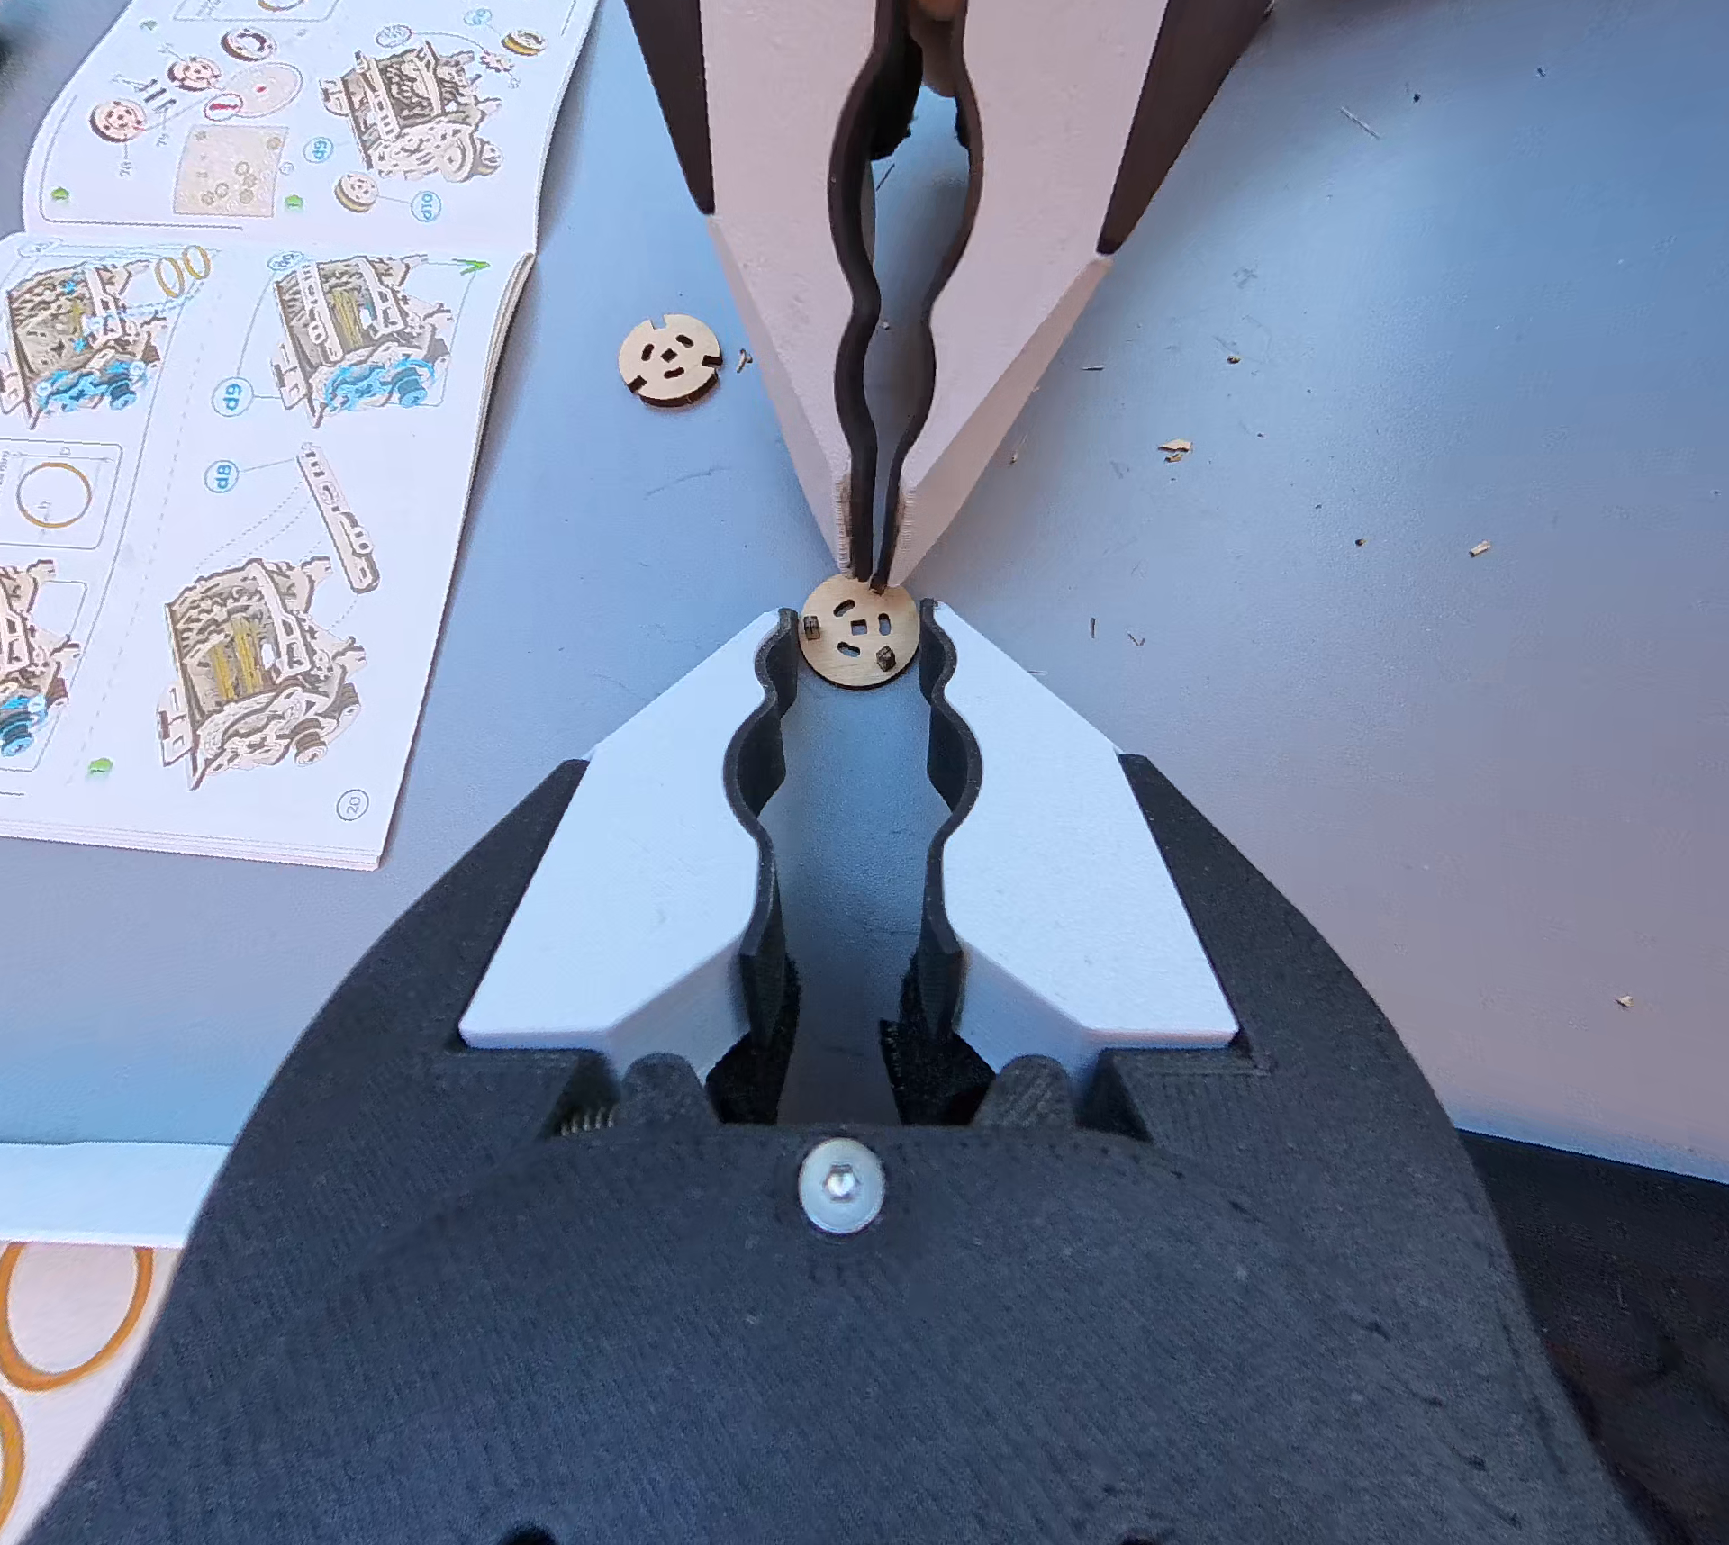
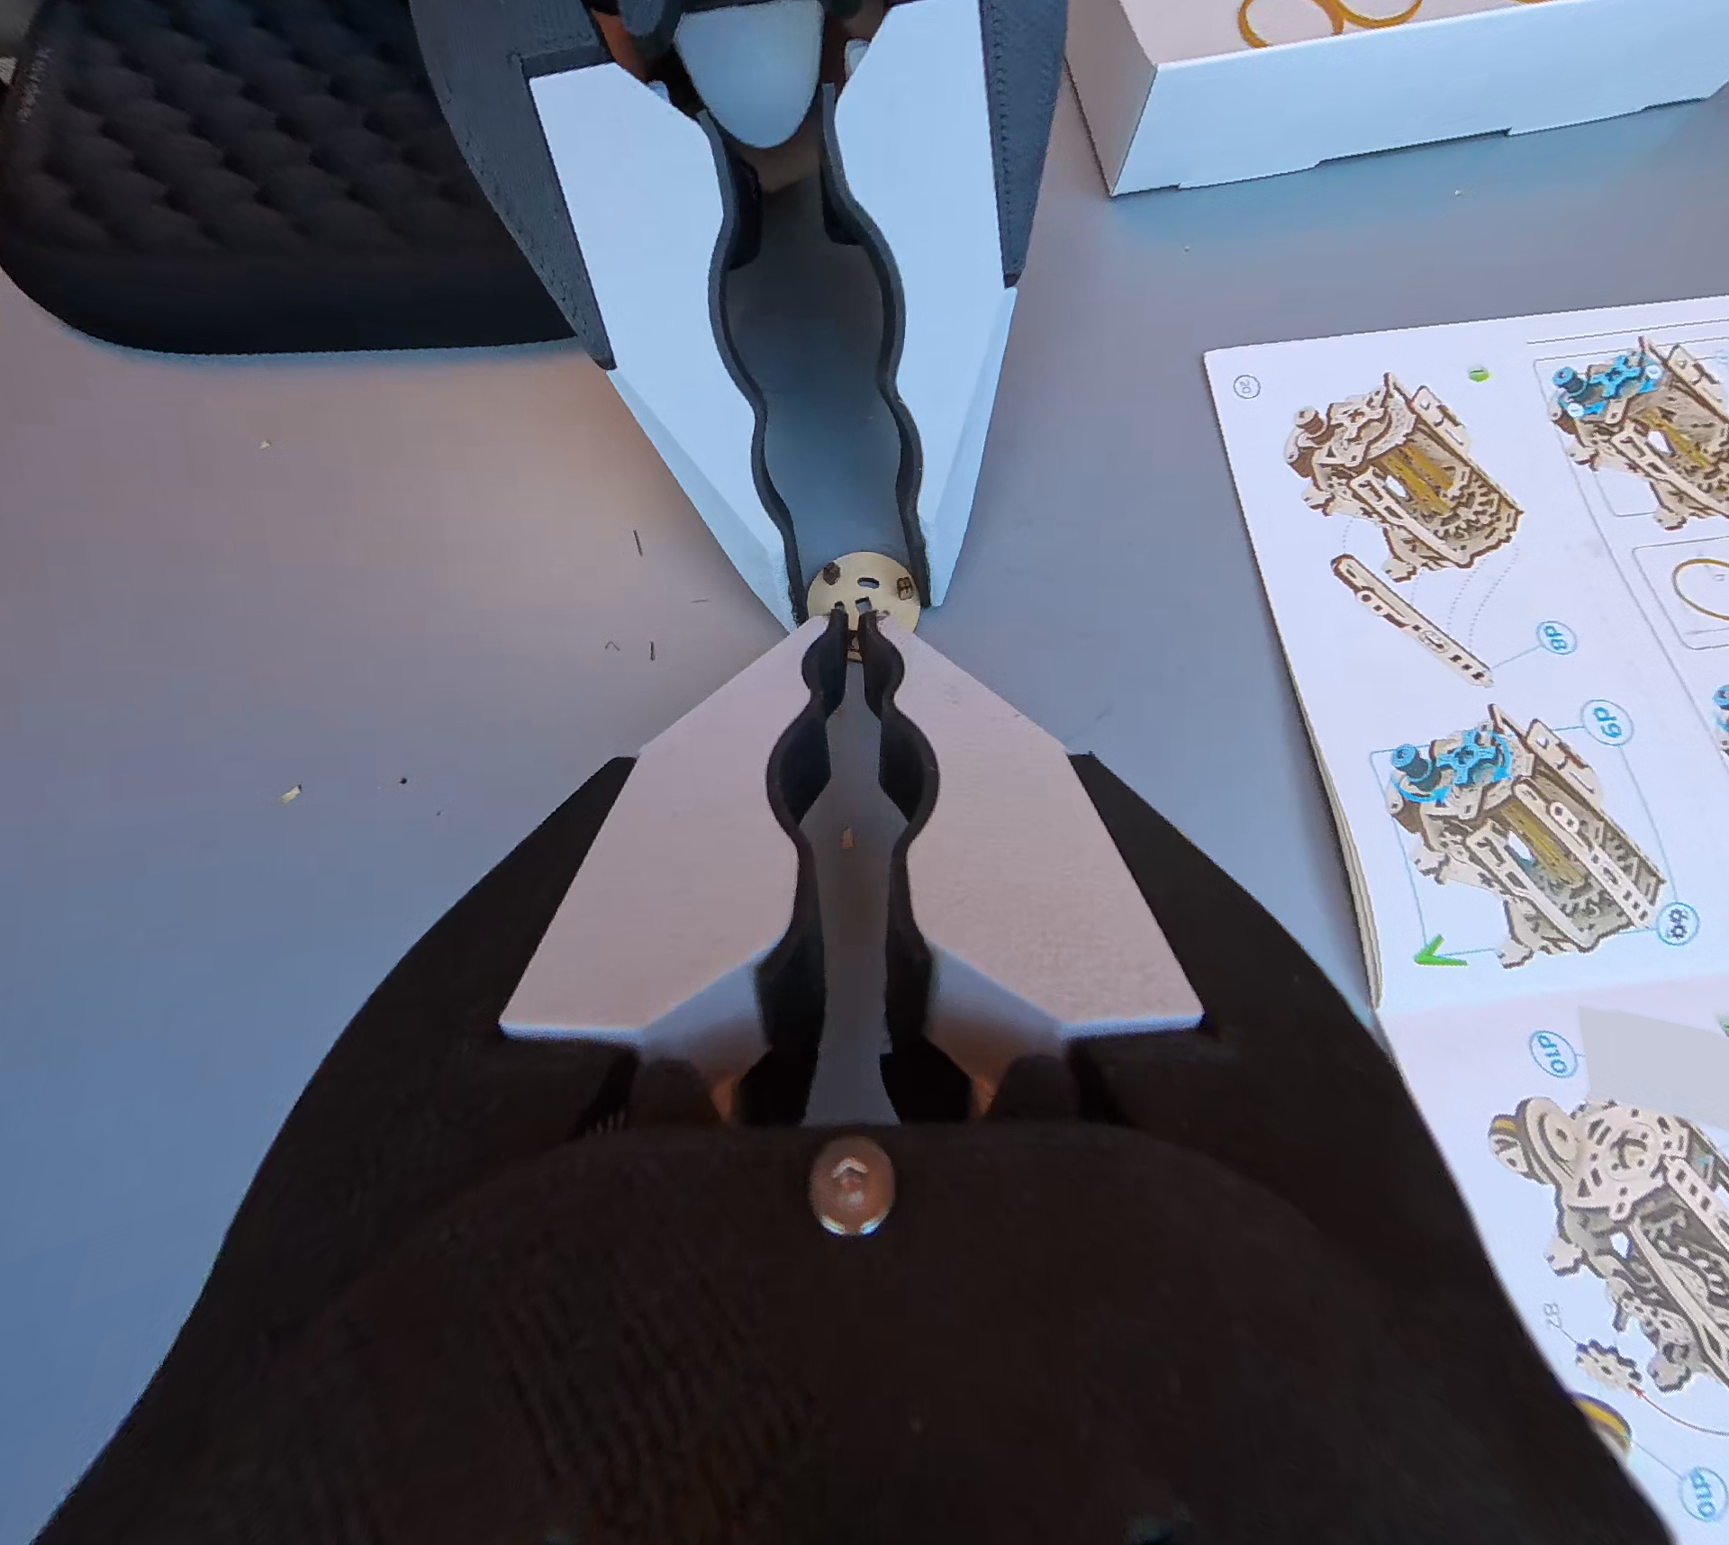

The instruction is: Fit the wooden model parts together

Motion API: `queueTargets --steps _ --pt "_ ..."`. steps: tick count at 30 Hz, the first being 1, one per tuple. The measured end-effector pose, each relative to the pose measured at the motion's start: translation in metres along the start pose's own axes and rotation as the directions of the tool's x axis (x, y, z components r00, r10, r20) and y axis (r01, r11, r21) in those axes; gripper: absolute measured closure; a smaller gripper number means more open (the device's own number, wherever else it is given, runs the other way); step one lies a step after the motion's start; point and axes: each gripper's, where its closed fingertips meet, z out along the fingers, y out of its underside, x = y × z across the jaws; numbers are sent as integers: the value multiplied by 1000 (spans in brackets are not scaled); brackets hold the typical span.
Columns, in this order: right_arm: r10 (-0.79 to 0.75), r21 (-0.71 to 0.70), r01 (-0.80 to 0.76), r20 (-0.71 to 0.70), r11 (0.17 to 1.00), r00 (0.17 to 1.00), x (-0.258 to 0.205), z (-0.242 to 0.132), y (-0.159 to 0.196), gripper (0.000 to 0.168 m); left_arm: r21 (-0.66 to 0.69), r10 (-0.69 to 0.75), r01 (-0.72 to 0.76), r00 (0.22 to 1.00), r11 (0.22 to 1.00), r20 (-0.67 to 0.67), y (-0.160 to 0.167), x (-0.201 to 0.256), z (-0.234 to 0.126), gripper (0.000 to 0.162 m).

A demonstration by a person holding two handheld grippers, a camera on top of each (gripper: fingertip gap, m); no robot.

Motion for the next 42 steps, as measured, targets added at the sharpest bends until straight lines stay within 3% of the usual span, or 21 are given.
queueTargets --steps 6,11,21,28,34,42 --pt "21 -5 -21 5 1000 1000 1 1 2 162 0 0 0 1000 1000 0 0 0 0 137" --pt "22 -19 -21 16 1000 1000 -1 3 4 167 0 0 0 1000 1000 0 0 0 0 137" --pt "-62 -64 58 -52 996 997 -3 3 6 167 0 -1 1 1000 1000 -5 0 1 0 137" --pt "67 -31 -65 73 997 995 -3 3 6 167 1 1 -1 1000 1000 -3 0 1 0 137" --pt "-20 -54 19 -20 998 1000 -3 4 7 167 1 -3 3 1000 1000 -7 0 0 0 137" --pt "-8 -27 8 7 1000 1000 -3 4 7 166 3 -1 1 1000 1000 -6 -1 1 0 137"
